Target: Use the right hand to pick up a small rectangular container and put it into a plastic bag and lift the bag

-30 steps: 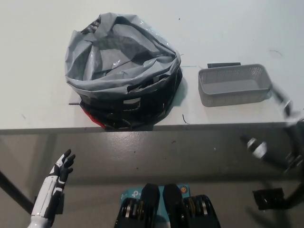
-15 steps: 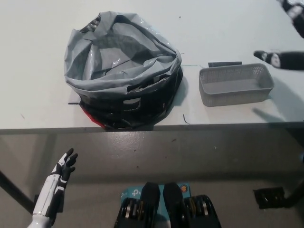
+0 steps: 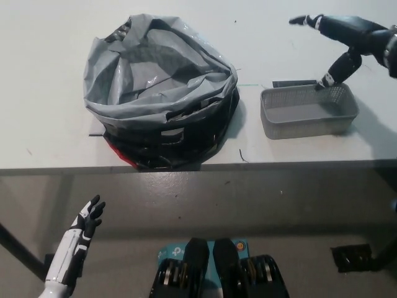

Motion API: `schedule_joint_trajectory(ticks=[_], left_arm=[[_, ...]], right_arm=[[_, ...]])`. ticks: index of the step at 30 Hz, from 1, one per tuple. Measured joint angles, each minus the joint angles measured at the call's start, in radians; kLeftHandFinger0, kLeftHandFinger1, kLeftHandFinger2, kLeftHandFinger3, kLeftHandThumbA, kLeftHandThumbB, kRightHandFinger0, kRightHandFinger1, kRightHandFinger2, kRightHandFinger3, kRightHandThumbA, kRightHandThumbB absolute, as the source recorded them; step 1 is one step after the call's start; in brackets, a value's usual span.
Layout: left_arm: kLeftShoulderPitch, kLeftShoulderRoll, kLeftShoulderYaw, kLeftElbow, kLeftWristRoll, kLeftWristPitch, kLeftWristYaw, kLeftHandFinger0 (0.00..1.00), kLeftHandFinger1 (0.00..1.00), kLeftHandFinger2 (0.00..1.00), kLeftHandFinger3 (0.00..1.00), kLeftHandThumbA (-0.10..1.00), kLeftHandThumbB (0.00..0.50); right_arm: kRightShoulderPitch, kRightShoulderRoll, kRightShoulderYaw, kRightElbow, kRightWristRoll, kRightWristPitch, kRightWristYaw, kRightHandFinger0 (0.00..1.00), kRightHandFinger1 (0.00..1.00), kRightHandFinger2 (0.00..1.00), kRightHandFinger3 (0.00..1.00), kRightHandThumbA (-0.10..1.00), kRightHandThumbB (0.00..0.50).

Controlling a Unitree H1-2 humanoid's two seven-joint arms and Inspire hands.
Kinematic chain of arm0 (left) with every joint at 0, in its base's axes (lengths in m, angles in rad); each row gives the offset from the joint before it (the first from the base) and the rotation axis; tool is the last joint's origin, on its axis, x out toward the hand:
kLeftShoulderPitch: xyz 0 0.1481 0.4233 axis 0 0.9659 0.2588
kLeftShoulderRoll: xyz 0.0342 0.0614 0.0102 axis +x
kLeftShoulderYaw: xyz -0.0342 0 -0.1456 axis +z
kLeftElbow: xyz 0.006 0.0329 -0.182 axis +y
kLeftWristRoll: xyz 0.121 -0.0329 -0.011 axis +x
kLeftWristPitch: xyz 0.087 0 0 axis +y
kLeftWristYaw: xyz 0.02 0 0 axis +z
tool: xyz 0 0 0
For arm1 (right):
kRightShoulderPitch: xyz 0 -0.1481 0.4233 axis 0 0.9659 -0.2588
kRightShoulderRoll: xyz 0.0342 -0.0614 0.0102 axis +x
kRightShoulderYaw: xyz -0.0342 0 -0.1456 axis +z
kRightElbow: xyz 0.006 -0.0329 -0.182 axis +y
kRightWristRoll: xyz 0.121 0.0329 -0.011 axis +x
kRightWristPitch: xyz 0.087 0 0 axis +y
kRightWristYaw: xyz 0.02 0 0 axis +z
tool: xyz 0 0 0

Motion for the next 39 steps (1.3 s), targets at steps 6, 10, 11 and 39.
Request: schedule_joint_trajectory(ticks=[6, 10, 11, 39], left_arm=[[-0.002, 0.006, -0.007, -0.005, 0.007, 0.000, -0.009, 1.00, 1.00, 1.00, 1.00, 1.00, 0.232], [-0.007, 0.013, -0.008, -0.021, 0.009, 0.000, -0.017, 1.00, 1.00, 1.00, 1.00, 1.00, 0.222], [-0.007, 0.013, -0.008, -0.022, 0.010, 0.000, -0.018, 1.00, 1.00, 1.00, 1.00, 1.00, 0.215], [-0.042, 0.014, -0.011, -0.030, 0.009, 0.006, -0.035, 1.00, 1.00, 1.00, 1.00, 1.00, 0.191]], right_arm=[[-0.107, 0.024, 0.128, 0.135, -0.063, 0.040, 0.130, 1.00, 1.00, 1.00, 1.00, 1.00, 0.500], [-0.159, 0.046, 0.150, 0.164, -0.087, 0.075, 0.196, 1.00, 1.00, 1.00, 1.00, 1.00, 0.500], [-0.166, 0.052, 0.150, 0.172, -0.090, 0.082, 0.208, 1.00, 1.00, 1.00, 1.00, 1.00, 0.500], [-0.190, 0.107, 0.186, 0.289, -0.200, 0.094, 0.304, 1.00, 1.00, 1.00, 1.00, 1.00, 0.500]])
